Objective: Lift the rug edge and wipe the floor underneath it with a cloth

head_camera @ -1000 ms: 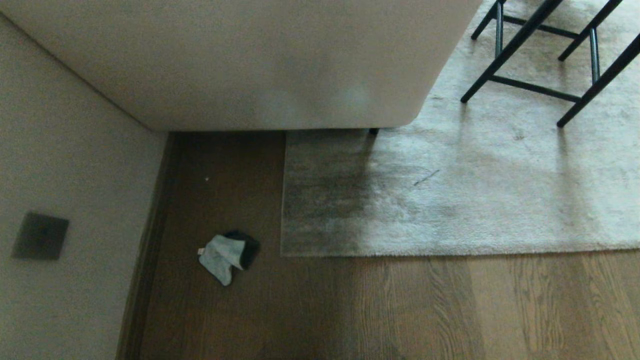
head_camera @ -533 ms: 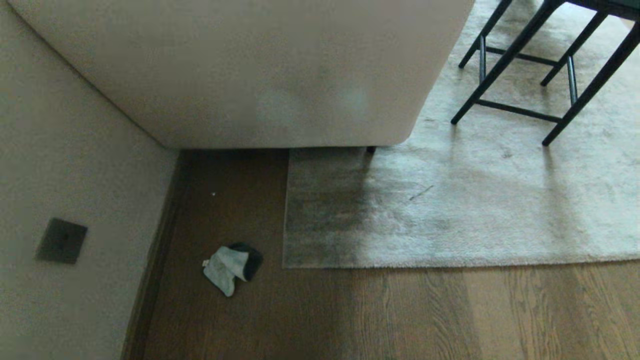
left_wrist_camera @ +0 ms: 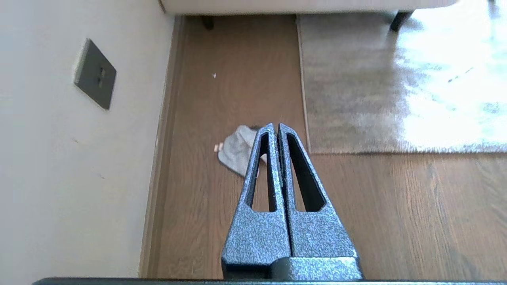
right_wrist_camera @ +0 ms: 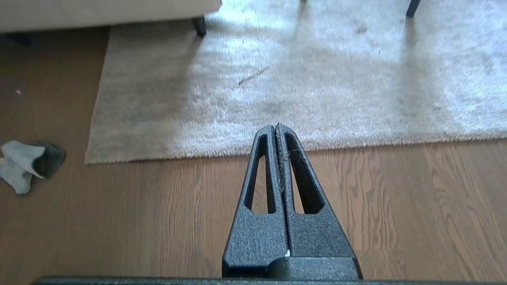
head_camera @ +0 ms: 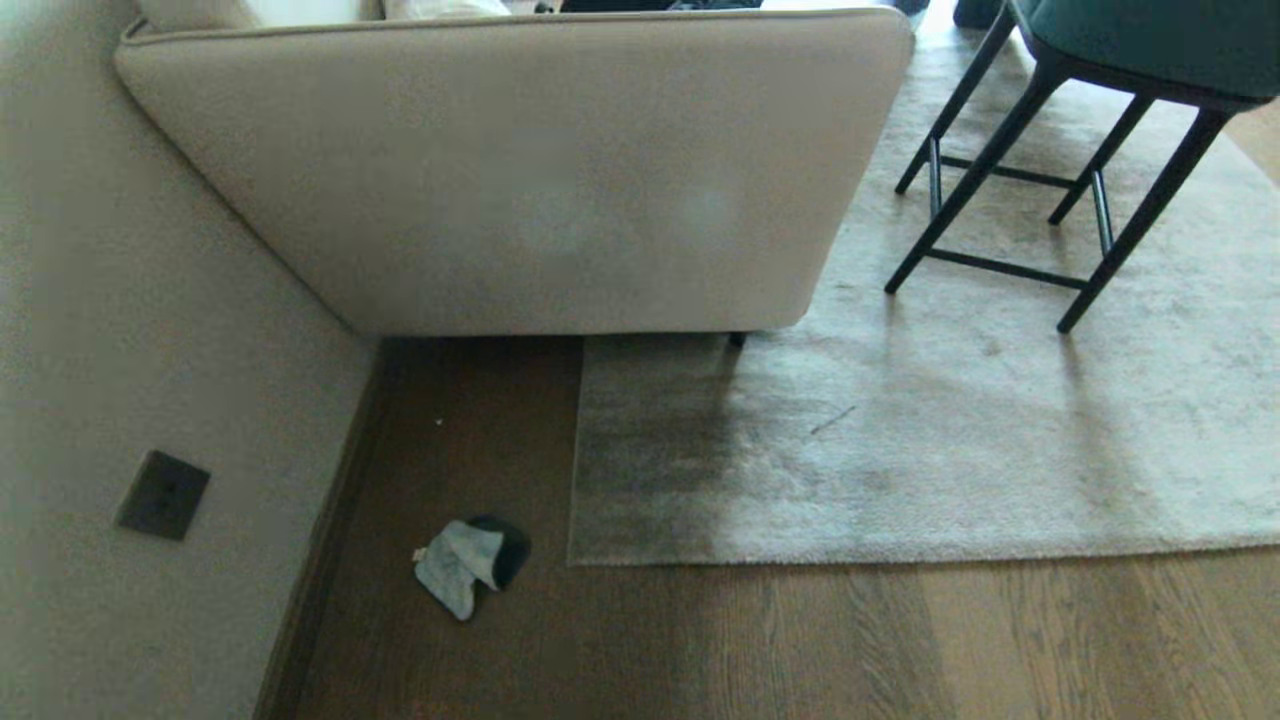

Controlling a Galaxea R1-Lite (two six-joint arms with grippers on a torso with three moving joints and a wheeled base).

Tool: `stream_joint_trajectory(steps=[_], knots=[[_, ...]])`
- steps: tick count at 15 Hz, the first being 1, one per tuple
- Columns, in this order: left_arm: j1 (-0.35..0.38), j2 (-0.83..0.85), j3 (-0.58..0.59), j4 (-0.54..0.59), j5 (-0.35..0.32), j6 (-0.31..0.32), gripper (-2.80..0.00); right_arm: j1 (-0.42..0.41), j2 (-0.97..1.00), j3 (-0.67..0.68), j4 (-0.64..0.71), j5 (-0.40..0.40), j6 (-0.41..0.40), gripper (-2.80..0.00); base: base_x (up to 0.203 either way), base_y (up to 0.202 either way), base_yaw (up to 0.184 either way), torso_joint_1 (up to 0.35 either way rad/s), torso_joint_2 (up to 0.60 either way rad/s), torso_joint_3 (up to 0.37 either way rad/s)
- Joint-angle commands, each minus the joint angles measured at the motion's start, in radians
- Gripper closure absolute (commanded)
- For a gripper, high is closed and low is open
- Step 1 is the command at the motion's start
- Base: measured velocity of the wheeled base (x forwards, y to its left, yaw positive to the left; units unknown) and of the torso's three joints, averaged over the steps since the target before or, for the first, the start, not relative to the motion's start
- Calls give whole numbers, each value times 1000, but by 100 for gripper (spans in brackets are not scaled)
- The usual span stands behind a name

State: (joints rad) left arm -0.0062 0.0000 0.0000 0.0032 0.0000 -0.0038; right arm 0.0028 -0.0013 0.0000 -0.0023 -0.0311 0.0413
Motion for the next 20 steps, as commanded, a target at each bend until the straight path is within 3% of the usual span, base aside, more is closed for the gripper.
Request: stream_joint_trajectory(steps=[1, 20], knots=[[0, 0, 0, 0, 0, -1, 0, 0, 1, 0, -1, -1, 0, 0, 0, 0, 0, -1, 2, 199], [0, 0, 0, 0, 2, -2, 0, 0, 1, 0, -1, 0, 0, 0, 0, 0, 0, 4, 1, 204]])
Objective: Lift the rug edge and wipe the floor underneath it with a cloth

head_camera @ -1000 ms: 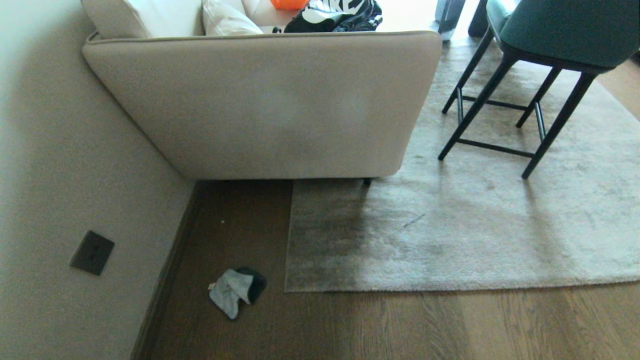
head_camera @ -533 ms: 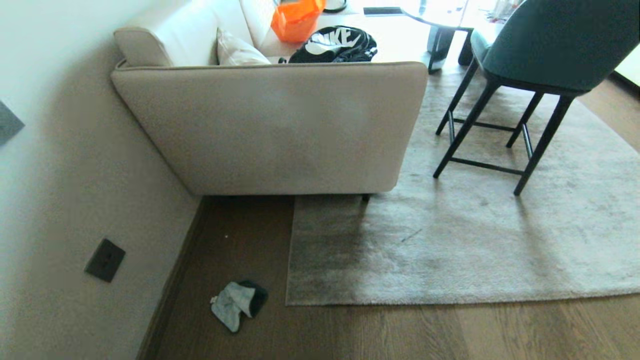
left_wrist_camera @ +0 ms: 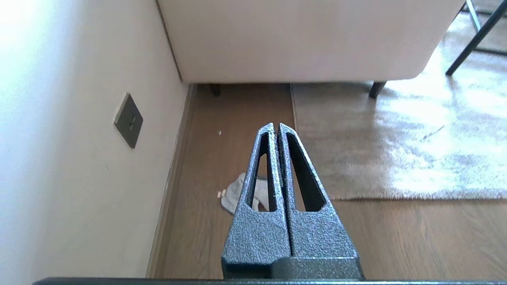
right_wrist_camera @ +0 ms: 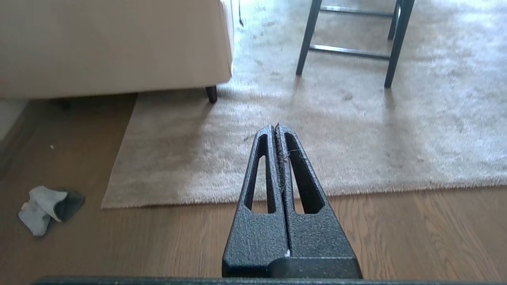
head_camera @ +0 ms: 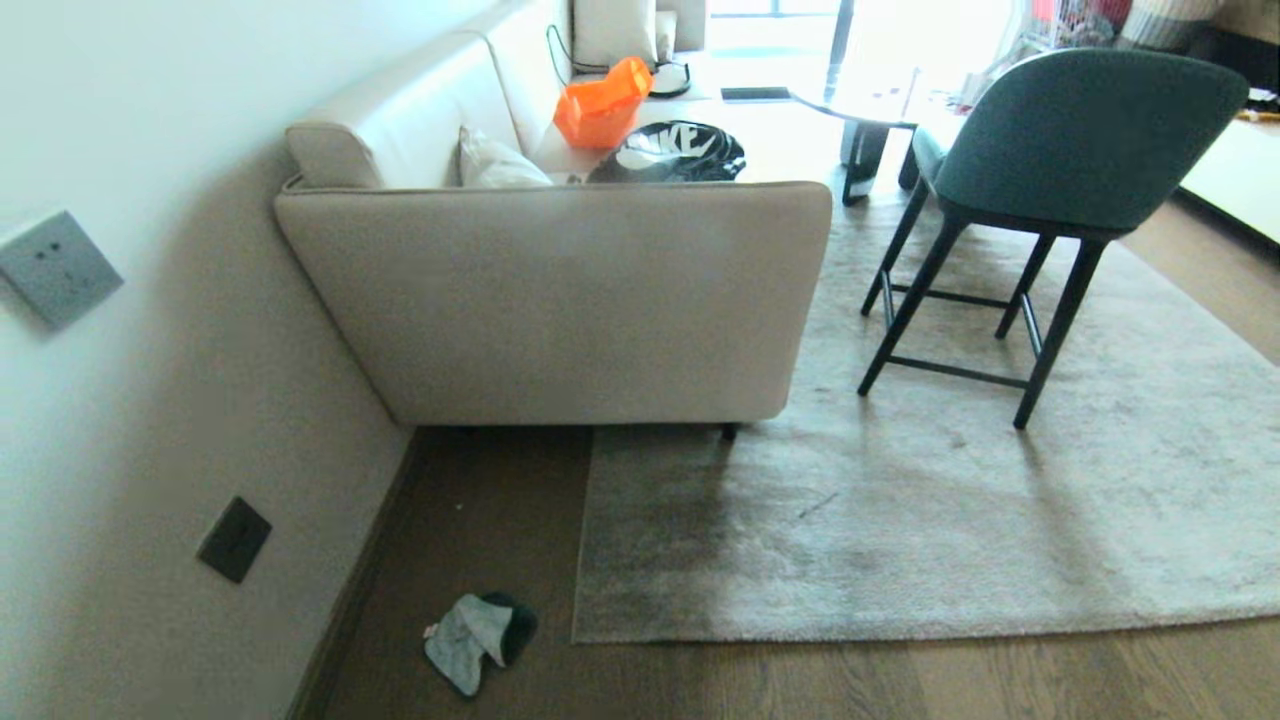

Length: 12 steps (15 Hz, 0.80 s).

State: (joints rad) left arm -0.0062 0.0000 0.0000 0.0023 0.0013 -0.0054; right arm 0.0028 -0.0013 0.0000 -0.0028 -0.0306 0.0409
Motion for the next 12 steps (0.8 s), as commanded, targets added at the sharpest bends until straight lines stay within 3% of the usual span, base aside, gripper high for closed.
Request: stream_joint_trajectory(steps=[1, 12], knots=[[0, 0, 0, 1, 0, -2, 0, 0, 1, 0, 0, -1, 1, 0, 0, 0, 0, 7, 2, 203], [0, 0, 0, 1, 0, -7, 0, 0, 1, 0, 0, -1, 1, 0, 0, 0, 0, 0, 0, 24]])
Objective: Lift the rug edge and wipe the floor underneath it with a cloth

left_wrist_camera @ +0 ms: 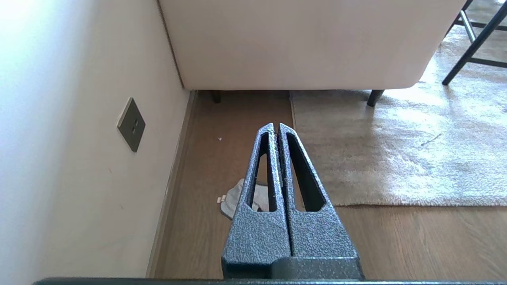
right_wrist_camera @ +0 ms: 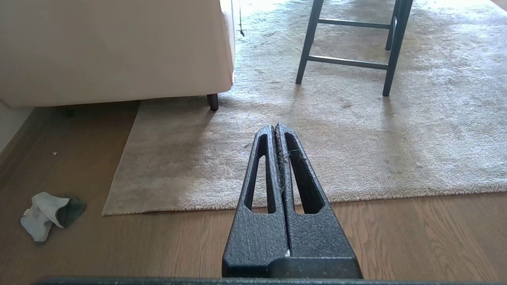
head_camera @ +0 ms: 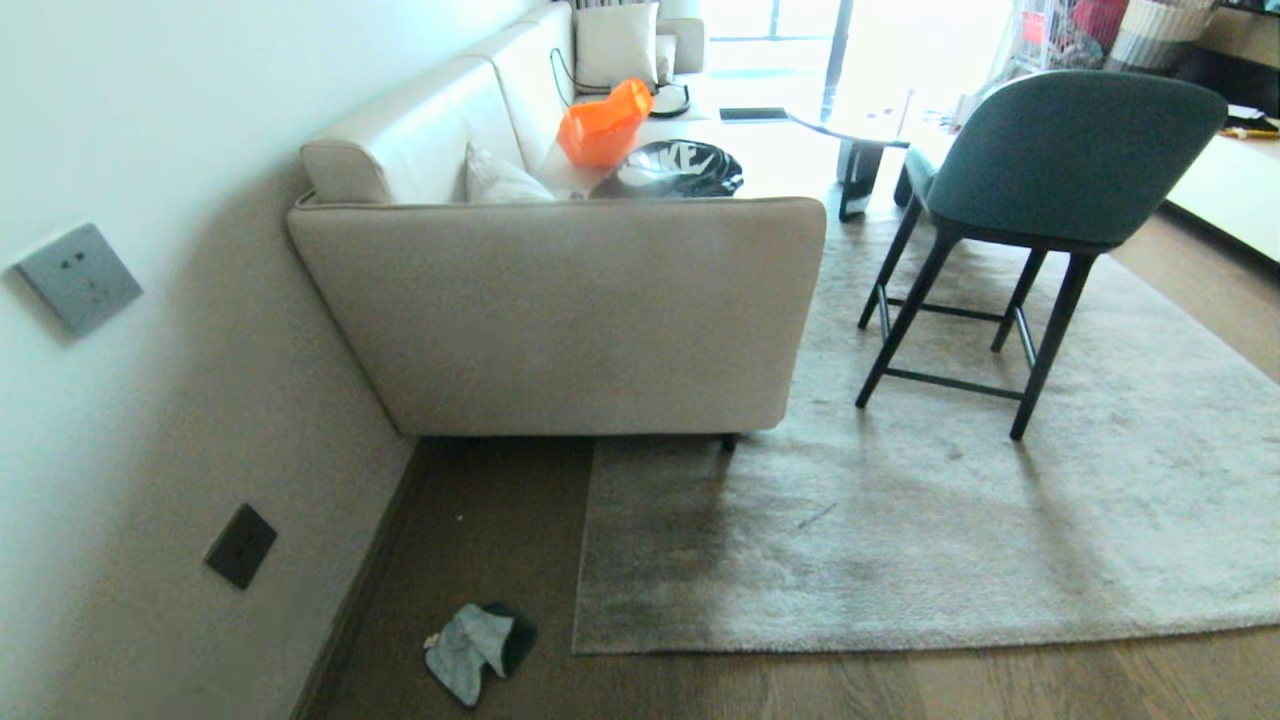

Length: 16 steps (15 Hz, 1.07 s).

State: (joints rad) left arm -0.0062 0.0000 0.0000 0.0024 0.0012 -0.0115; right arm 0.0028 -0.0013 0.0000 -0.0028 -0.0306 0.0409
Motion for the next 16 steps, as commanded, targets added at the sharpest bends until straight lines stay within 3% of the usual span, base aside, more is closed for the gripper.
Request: stream_joint_trajectory(steps=[1, 16], knots=[[0, 0, 0, -1, 0, 0, 0, 0, 1, 0, 0, 0, 1, 0, 0, 0, 0, 6, 1, 50], [0, 0, 0, -1, 0, 1, 0, 0, 1, 0, -2, -3, 4, 0, 0, 0, 0, 0, 0, 11]])
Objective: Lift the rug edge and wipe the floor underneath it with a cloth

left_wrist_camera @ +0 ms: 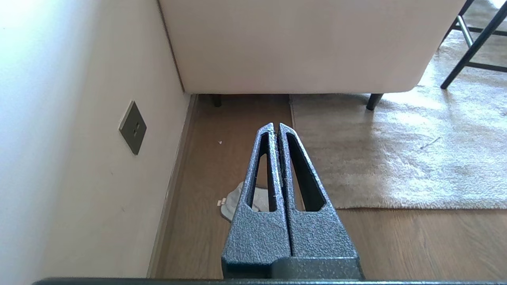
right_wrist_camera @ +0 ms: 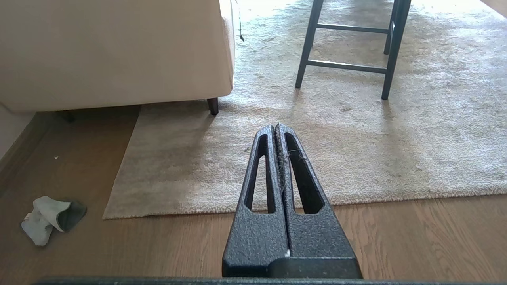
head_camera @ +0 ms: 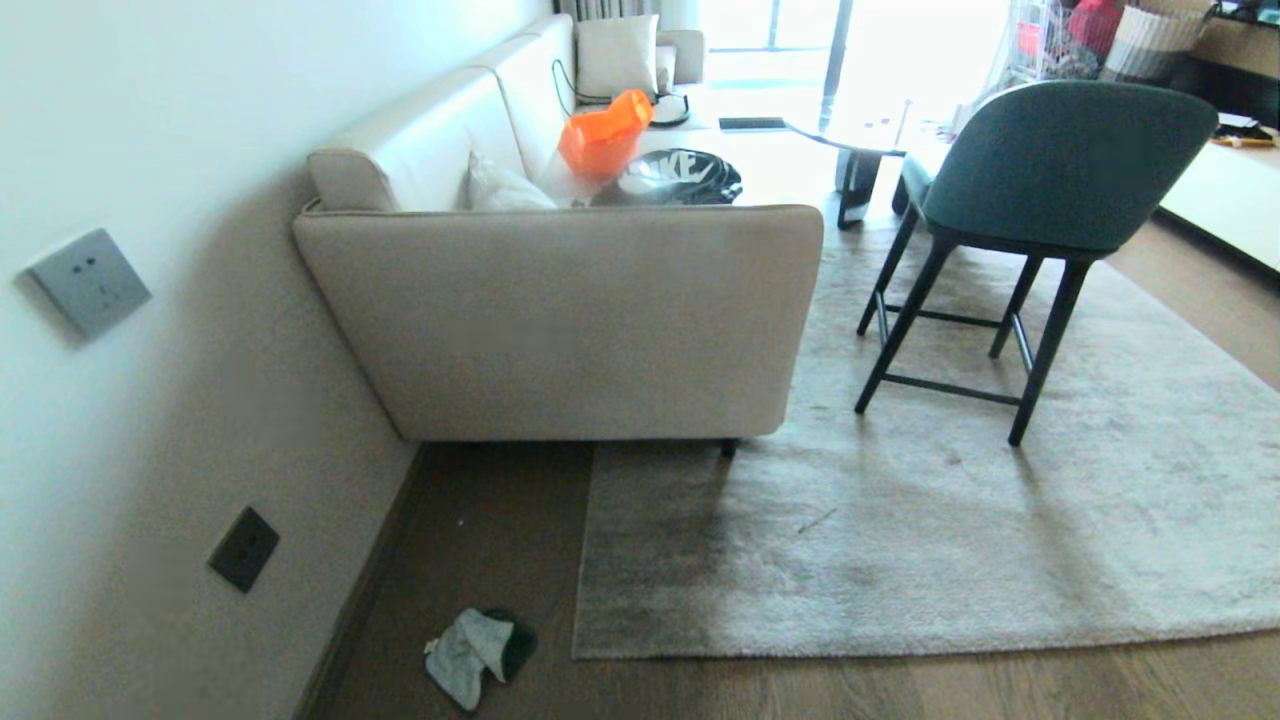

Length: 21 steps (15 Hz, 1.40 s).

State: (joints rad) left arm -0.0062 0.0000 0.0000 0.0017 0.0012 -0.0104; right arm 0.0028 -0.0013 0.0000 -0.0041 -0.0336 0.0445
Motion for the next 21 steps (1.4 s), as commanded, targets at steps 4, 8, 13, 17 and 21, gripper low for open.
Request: stream_joint_trajectory(steps=[4, 8, 13, 17, 21], knots=[[0, 0, 0, 0, 0, 0, 0, 0, 1, 0, -2, 0, 0, 0, 0, 0, 0, 1, -1, -8], [0, 0, 0, 0, 0, 0, 0, 0, 1, 0, -2, 0, -2, 0, 0, 0, 0, -26, -296, -342], [0, 0, 0, 0, 0, 0, 0, 0, 1, 0, -2, 0, -2, 0, 0, 0, 0, 11, -423, -409], [0, 0, 0, 0, 0, 0, 0, 0, 1, 0, 0, 0, -2, 0, 0, 0, 0, 68, -465, -386], [0, 0, 0, 0, 0, 0, 0, 0, 1, 0, -1, 0, -2, 0, 0, 0, 0, 119, -486, -368]])
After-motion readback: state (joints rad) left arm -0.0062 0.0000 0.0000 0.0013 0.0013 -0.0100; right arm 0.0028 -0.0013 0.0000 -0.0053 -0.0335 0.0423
